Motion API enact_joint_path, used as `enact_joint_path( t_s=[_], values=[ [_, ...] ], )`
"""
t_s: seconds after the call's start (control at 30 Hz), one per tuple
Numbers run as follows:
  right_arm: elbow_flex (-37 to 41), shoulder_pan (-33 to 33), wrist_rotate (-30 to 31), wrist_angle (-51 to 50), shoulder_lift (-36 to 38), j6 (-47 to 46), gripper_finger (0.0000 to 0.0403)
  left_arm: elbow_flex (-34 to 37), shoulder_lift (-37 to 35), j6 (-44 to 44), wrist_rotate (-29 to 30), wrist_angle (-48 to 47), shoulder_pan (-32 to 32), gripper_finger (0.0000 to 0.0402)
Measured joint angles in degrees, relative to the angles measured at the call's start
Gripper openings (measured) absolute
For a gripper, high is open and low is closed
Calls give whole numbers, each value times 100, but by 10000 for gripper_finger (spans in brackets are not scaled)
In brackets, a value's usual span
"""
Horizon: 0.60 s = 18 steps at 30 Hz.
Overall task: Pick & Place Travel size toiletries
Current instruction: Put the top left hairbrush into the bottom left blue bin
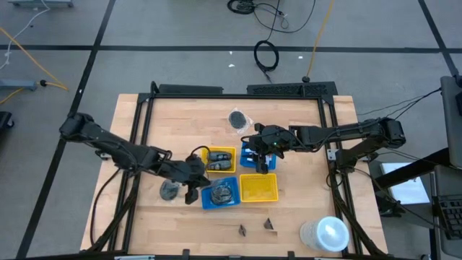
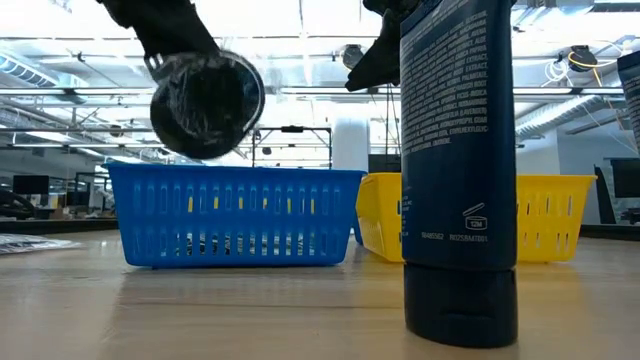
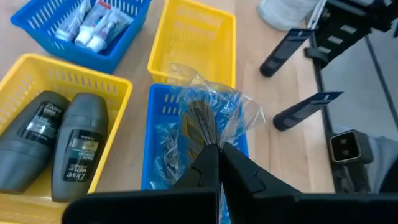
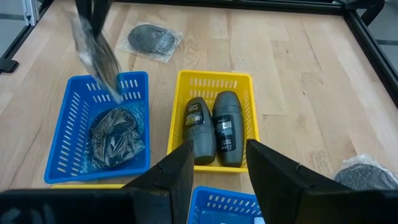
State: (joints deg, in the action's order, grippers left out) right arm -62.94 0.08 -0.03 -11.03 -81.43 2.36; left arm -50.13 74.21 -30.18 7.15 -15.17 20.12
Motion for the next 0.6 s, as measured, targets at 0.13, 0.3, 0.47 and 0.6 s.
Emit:
enact_joint_path(
  t_s=[0.13,0.3,0.47,0.6],
  values=[
    [0,-1,0,0,0,3,141,0,171,-11,-182,28,-93,0],
    [0,1,0,0,0,6,141,0,355,125,-116,-46,-203,0],
    [0,-1,0,0,0,6,141,0,531,187,-54,-177,-351,0],
    [0,-1,0,0,-1,6,141,0,545,321,122,-332,-452,0]
  ],
)
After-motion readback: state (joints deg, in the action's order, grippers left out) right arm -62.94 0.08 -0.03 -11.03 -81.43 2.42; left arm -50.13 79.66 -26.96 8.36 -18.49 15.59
